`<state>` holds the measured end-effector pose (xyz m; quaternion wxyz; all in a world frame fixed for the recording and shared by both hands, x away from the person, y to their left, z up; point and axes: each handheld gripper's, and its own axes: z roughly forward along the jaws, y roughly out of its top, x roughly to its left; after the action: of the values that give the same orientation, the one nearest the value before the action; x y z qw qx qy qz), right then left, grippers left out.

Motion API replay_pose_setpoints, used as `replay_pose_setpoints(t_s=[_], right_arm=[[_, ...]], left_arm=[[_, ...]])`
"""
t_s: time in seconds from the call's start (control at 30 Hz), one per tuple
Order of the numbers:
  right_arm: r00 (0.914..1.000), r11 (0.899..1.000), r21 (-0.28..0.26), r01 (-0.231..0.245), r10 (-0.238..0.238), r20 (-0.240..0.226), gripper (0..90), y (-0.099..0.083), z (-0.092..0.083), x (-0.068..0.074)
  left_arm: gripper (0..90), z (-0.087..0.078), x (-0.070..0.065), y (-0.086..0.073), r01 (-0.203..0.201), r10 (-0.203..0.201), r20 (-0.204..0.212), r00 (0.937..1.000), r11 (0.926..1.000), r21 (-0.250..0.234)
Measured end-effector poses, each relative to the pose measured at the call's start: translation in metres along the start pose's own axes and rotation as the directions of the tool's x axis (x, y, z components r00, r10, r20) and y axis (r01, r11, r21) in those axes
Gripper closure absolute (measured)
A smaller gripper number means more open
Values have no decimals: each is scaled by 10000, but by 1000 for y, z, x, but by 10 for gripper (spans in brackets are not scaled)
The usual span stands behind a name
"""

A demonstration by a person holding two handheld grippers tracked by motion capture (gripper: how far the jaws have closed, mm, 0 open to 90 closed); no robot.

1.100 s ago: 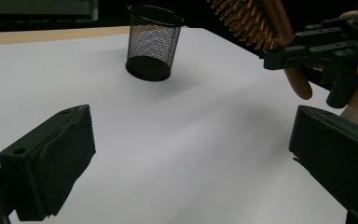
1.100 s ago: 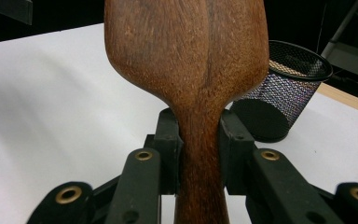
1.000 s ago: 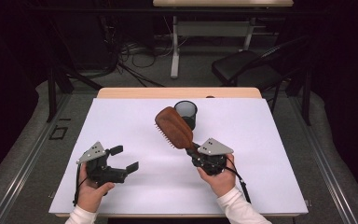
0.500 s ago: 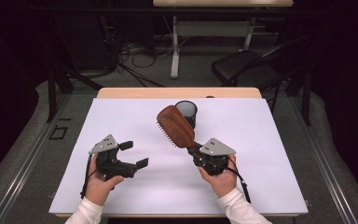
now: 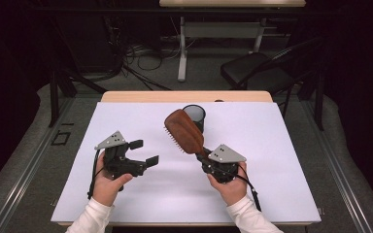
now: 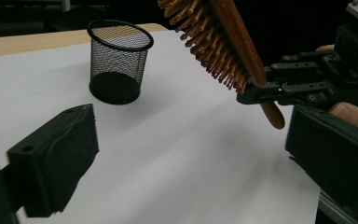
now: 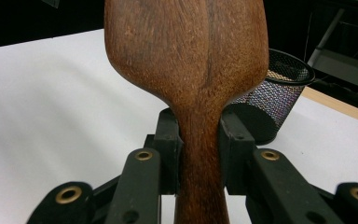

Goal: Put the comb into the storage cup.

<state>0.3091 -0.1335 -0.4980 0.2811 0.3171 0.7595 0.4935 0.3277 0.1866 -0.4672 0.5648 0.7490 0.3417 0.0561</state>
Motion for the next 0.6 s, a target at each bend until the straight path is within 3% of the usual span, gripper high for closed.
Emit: replay_pose_setpoints(t_s=[0.27,0.6], right_arm=[[10000,10000,-33,43,-43,20,724,0,0,1],[9999,9999,-69,93,-93,46,724,1,-1,3]], left_arm=[[43,-1,1,9,530,-528,171,9985,9985,-117],[43,5,2,17,1324,-1307,523,9900,9908,-289]])
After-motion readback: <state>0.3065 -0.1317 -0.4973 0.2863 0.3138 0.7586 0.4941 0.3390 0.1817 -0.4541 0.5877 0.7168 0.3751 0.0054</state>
